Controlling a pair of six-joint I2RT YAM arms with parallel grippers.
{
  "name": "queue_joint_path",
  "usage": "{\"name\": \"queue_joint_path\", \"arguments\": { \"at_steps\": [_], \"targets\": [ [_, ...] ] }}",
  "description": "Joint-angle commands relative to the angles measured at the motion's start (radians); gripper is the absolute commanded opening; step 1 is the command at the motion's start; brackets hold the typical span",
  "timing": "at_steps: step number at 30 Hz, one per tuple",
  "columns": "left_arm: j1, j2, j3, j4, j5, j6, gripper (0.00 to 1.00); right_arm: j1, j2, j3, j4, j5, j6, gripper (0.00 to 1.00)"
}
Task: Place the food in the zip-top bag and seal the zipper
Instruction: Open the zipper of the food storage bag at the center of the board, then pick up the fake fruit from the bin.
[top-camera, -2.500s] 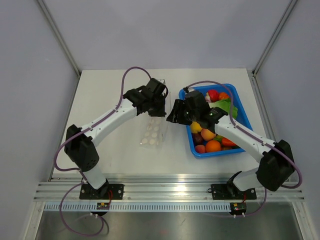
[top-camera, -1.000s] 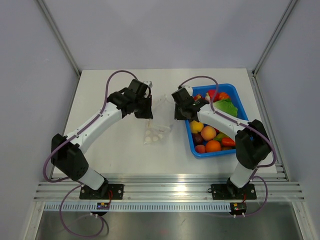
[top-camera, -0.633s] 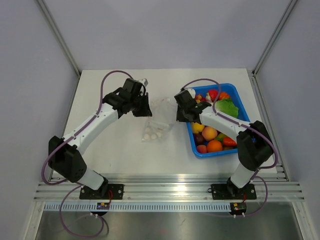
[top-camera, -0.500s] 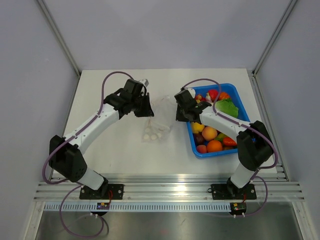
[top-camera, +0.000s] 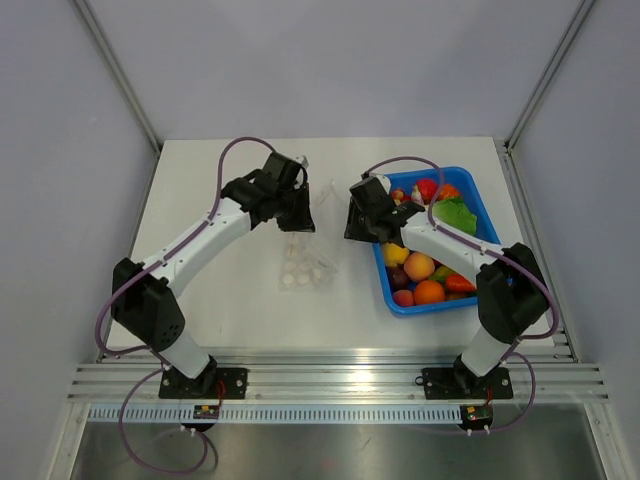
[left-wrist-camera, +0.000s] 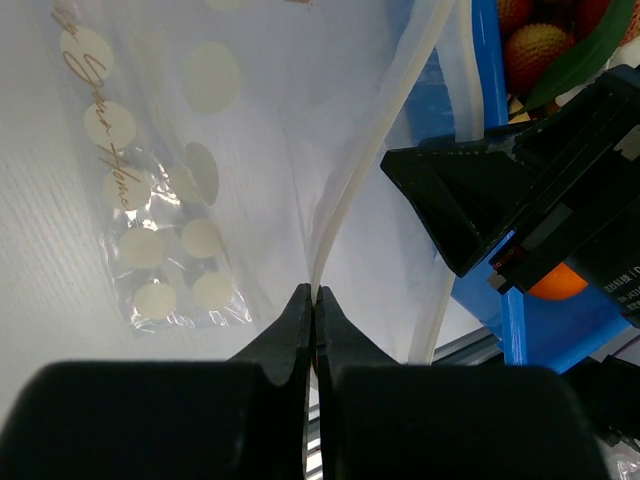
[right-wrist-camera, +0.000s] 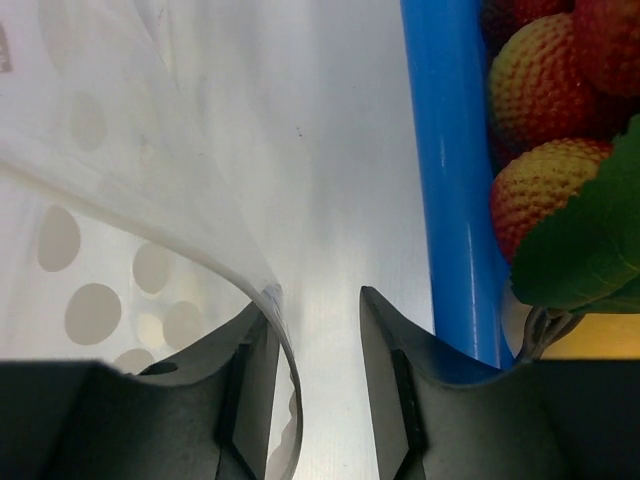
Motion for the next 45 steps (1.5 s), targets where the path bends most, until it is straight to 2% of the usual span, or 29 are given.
{"name": "queue_joint_path", "arguments": {
  "at_steps": [1, 11, 16, 23, 27, 28, 29, 31, 33, 38, 45],
  "targets": [
    [-0.022, 0.027, 0.057, -0.029, -0.036, 0.021, 0.0, 0.002, -0.067, 0.046, 0.042, -0.032, 0.021, 0.45],
    [-0.052, 0.07, 0.091, -0.063, -0.078, 0.03, 0.0, 0.004, -0.107, 0.067, 0.046, -0.075, 0.019, 0.54],
    [-0.055, 0.073, 0.094, -0.066, -0.086, 0.03, 0.0, 0.012, -0.165, 0.061, 0.028, -0.087, 0.022, 0.62],
    [-0.056, 0.075, 0.095, -0.066, -0.091, 0.031, 0.0, -0.004, -0.358, 0.021, -0.07, 0.103, -0.007, 0.66],
    [-0.059, 0.077, 0.097, -0.067, -0.089, 0.031, 0.0, -0.091, -0.438, -0.05, -0.127, 0.123, -0.005, 0.69],
    [-0.059, 0.077, 0.095, -0.066, -0.088, 0.031, 0.0, -0.155, -0.451, -0.069, -0.148, 0.115, 0.022, 0.71],
    [-0.059, 0.075, 0.095, -0.066, -0.089, 0.03, 0.0, -0.187, -0.466, -0.092, -0.152, 0.105, 0.037, 0.79],
    [-0.061, 0.072, 0.097, -0.064, -0.095, 0.031, 0.0, -0.252, -0.526, -0.158, -0.149, 0.086, 0.091, 0.83],
    [-0.061, 0.07, 0.1, -0.066, -0.094, 0.03, 0.0, -0.261, -0.582, -0.202, -0.147, 0.111, 0.119, 0.86],
    [-0.062, 0.072, 0.105, -0.067, -0.095, 0.03, 0.0, -0.261, -0.624, -0.242, -0.166, 0.123, 0.182, 0.86],
    [-0.067, 0.075, 0.109, -0.071, -0.092, 0.031, 0.0, -0.26, -0.512, -0.273, -0.222, 0.086, 0.085, 0.84]
  ]
}}
